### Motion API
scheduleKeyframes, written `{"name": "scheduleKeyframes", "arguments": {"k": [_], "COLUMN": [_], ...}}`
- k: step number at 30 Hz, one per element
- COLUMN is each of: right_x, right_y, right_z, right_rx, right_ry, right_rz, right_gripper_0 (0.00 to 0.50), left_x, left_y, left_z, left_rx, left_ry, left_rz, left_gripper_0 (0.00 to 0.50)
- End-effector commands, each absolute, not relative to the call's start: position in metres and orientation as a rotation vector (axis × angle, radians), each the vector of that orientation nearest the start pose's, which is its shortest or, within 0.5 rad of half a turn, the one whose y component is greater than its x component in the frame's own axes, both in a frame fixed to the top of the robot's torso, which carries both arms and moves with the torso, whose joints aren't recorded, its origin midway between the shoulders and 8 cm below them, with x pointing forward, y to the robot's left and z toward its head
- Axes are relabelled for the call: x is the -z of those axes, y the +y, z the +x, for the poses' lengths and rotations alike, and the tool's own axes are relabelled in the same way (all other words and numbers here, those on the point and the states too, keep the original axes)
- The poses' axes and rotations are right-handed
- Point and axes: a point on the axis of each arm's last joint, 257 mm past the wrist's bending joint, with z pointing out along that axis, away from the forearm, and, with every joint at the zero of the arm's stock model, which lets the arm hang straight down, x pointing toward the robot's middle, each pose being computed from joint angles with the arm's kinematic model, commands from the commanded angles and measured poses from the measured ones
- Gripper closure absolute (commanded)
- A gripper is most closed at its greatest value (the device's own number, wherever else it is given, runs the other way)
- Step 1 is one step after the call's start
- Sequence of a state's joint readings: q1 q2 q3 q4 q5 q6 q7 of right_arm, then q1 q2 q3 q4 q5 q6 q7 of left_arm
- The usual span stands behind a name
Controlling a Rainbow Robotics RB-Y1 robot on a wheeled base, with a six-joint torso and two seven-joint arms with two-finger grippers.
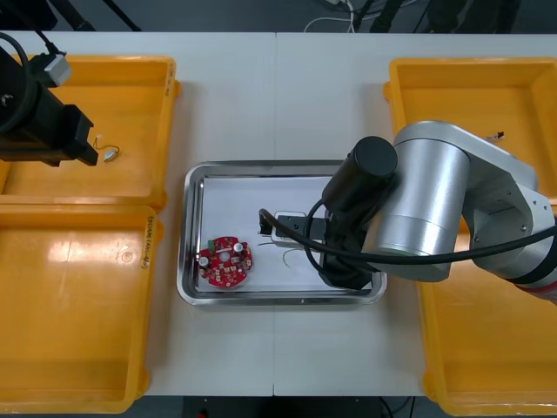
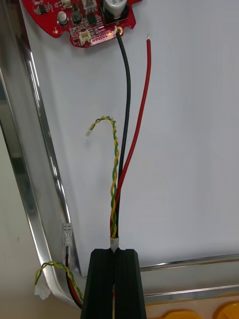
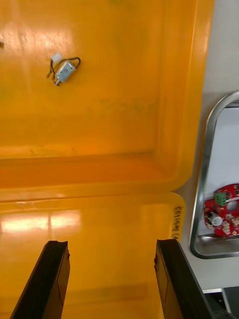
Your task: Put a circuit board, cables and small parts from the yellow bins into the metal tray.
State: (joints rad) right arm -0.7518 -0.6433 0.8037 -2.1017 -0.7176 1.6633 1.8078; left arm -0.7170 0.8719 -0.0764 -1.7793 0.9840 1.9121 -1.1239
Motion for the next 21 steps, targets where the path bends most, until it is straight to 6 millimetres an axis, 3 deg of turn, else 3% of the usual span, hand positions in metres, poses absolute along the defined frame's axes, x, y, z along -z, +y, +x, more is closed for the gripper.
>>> {"name": "scheduleKeyframes", "arguments": {"k": [1, 13, 21], "right_x": [0.225, 0.242, 0.260], "right_y": [-0.056, -0.071, -0.070], "right_z": [0.399, 0.411, 0.416], "right_rx": [0.303, 0.418, 0.509], "right_ry": [1.874, 1.729, 1.663], "right_rz": [-1.935, -2.133, -2.154], "right_gripper_0": [0.500, 0.500, 0.500], "left_x": [0.059, 0.056, 0.058], "left_y": [0.335, 0.395, 0.420], "left_z": [0.486, 0.500, 0.531], "left_rx": [-0.007, -0.089, -0.082], "left_ry": [2.667, 2.682, 2.633], "left_rz": [0.013, 0.005, 0.003], "left_gripper_0": [0.000, 0.000, 0.000]}}
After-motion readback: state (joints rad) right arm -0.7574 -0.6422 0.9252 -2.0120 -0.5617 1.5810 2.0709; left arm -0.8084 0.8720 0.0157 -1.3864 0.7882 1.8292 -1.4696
